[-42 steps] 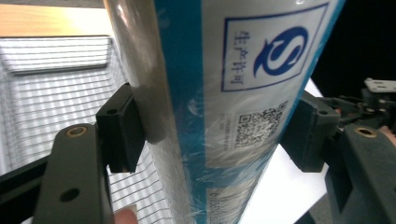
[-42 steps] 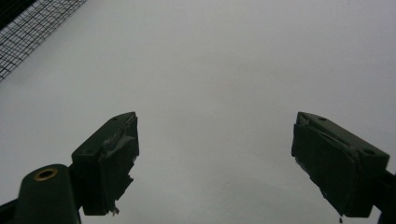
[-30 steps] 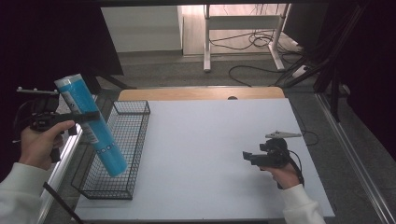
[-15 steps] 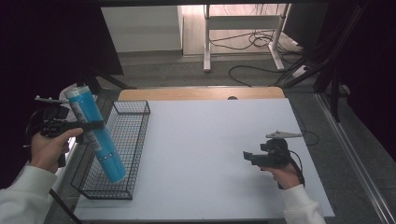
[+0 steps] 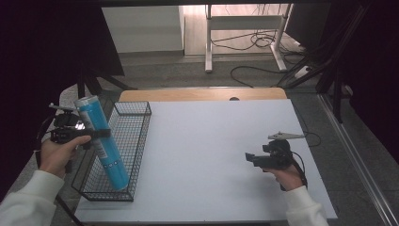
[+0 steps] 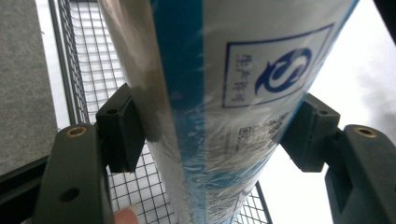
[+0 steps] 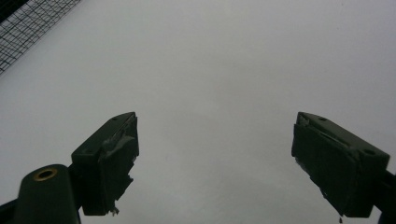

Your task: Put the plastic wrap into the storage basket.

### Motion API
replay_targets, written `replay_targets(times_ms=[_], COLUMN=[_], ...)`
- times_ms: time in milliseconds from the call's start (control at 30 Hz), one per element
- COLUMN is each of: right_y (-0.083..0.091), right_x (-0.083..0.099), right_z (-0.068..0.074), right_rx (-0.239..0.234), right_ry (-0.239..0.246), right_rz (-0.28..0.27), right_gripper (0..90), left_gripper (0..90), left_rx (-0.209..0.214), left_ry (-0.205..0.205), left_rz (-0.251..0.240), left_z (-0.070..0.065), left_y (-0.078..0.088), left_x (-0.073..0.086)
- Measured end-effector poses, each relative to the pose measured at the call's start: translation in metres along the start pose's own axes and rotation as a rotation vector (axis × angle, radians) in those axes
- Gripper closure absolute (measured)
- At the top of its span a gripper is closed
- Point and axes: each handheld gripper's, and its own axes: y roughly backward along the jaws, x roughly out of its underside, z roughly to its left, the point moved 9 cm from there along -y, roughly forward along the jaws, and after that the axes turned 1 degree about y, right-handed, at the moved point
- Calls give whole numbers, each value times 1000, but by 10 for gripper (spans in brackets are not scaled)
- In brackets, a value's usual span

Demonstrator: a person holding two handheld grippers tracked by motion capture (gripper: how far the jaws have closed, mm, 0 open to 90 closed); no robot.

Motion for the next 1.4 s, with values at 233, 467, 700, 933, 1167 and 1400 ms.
replay_targets(times_ms=[233,467,700,933,1167,1400], right_y=[0,0,0,-1,-2,-2], right_x=[1,0,0,2,3,2], right_z=[-5,-5,-8,-10,-12,-14], right_rx=[13,17,28,45,51,54], right_ry=[-8,-4,-13,-20,-30,-35], right_rz=[6,4,5,18,23,15], right_gripper=[153,153,153,153,153,153], left_gripper=[319,318,318,318,317,315], left_rx=[1,-30,-49,-64,-93,-118], left_ry=[31,88,130,159,188,219], left_rz=[-11,-31,-25,19,38,62], left_z=[5,13,21,26,31,37], left_y=[-12,-42,-71,-99,-117,-144], left_x=[-7,-23,-33,-33,-34,-32])
